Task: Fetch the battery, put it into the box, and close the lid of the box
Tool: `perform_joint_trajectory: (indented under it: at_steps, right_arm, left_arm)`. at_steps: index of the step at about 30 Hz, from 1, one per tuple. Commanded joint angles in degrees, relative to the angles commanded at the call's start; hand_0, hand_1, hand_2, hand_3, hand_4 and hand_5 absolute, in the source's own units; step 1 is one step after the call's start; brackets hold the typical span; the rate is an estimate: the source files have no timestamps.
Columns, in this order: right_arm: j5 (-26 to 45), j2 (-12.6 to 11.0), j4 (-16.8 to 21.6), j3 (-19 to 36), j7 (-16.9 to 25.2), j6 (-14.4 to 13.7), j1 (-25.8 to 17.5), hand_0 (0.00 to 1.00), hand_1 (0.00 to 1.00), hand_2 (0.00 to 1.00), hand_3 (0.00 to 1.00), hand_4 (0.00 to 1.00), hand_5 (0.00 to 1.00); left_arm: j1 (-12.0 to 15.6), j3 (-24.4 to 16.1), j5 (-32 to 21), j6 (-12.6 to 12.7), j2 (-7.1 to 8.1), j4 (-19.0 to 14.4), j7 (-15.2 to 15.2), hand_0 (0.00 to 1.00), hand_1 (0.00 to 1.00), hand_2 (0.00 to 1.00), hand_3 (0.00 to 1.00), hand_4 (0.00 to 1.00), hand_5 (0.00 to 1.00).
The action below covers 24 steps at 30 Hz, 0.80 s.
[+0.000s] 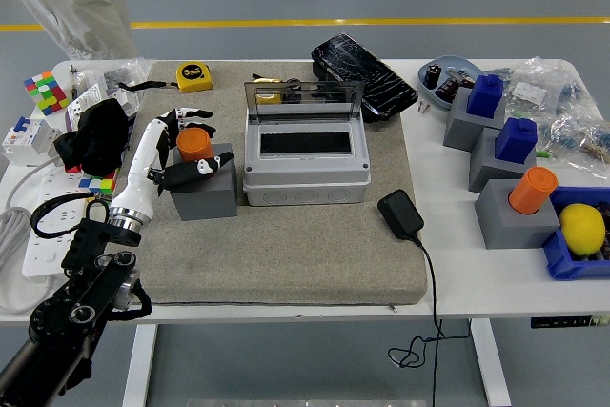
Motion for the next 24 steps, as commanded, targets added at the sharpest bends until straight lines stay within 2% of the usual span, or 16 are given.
perform_joint_trajectory:
  at_steps: [3, 4, 9, 10, 15, 16, 18, 24]
  right_arm:
    - [-0.1, -0.01, 0.0, 0.07, -0.02, 0.01, -0.02, 0.643, 0.644, 0.672, 0.564, 0.977, 0.505]
    - [-0.11, -0.02, 0.0, 0.08, -0.01, 0.01, -0.04, 0.643, 0.644, 0.672, 0.564, 0.977, 0.504]
    - [-0.26, 0.02, 0.0, 0.23, -0.05, 0.01, -0.04, 0.643, 0.644, 0.672, 0.564, 0.977, 0.504]
    - [-0.3, 0.02, 0.0, 0.26, -0.06, 0.02, -0.06, 0.644, 0.644, 0.672, 0.564, 0.975, 0.503]
    - [-0.52, -0.01, 0.0, 0.3, -0.07, 0.04, -0.07, 0.644, 0.644, 0.672, 0.564, 0.975, 0.503]
    - [-0.49, -0.01, 0.0, 0.26, -0.06, 0.04, -0.04, 0.643, 0.644, 0.672, 0.563, 0.974, 0.502]
    - [-0.59, 0.02, 0.0, 0.32, -0.08, 0.02, -0.02, 0.643, 0.644, 0.672, 0.563, 0.974, 0.502]
    - [-0.42, 0.0, 0.0, 0.12, 0.12, -0.06, 0.0, 0.643, 0.644, 0.672, 0.562, 0.973, 0.501]
  left_arm:
    - [-0.37, 0.13, -0.36, 0.07, 0.0, 0.34, -0.19, 0.325, 0.398, 0.385, 0.468, 0.983, 0.002]
    - [-0.55, 0.27, -0.59, 0.07, 0.0, 0.61, -0.29, 0.255, 0.311, 0.332, 0.408, 0.932, 0.002]
    - [-0.93, 1.1, -2.05, 0.09, 0.0, 1.85, -1.1, 0.255, 0.311, 0.332, 0.408, 0.932, 0.002]
    - [-0.97, 1.24, -2.2, 0.14, 0.0, 2.01, -1.23, 0.225, 0.251, 0.287, 0.353, 0.883, 0.002]
    - [-1.57, 2.17, -3.22, 0.53, 0.0, 3.37, -2.24, 0.225, 0.251, 0.287, 0.353, 0.883, 0.002]
    - [-1.72, 2.38, -3.37, 0.63, 0.0, 3.59, -2.46, 0.187, 0.205, 0.252, 0.313, 0.837, 0.002]
    - [-2.01, 2.78, -3.59, 0.63, 0.0, 3.98, -2.73, 0.187, 0.205, 0.252, 0.313, 0.837, 0.002]
    - [-2.4, 3.51, -3.84, 0.74, 0.0, 3.9, -3.41, 0.187, 0.191, 0.229, 0.303, 0.812, 0.002]
